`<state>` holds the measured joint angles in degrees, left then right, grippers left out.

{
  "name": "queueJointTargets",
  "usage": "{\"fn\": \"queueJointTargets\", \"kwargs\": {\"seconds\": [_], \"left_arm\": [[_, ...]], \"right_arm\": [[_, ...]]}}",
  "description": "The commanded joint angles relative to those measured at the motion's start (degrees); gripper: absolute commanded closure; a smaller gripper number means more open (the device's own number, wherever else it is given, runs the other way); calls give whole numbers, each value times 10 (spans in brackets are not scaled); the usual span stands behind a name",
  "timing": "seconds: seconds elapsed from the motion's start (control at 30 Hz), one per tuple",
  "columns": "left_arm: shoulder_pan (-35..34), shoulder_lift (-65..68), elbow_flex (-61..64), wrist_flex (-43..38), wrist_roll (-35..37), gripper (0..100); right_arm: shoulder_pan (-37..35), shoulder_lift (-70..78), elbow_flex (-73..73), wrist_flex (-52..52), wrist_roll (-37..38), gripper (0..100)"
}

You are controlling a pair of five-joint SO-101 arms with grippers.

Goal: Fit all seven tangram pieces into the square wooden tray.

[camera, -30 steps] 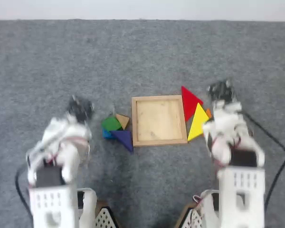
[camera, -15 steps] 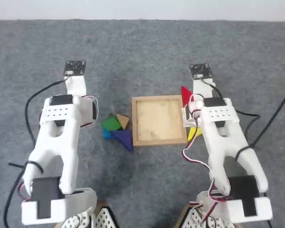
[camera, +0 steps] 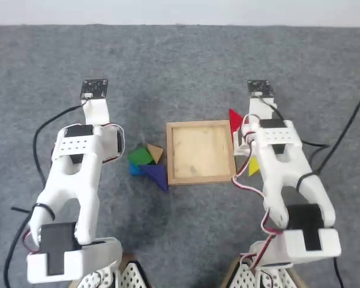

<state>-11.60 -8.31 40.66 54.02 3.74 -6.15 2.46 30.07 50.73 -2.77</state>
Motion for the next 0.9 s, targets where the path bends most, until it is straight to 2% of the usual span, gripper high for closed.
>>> {"fn": "queueJointTargets", "kwargs": {"seconds": [0.0,0.4,0.63,0.7,0.87], "left_arm": [[-4,-1,-5,-11,1,969],[-4,1,-5,-21,1,969],[-34,-1,-5,-24,0,969],[-43,-3,-5,-24,0,969],[-44,-1,-5,-24,0,969]], "right_arm": [[17,21,-30,2,15,764],[75,-17,-33,31,61,764],[95,63,-66,36,97,769],[95,83,-84,47,98,802],[106,103,-113,62,97,957]]}}
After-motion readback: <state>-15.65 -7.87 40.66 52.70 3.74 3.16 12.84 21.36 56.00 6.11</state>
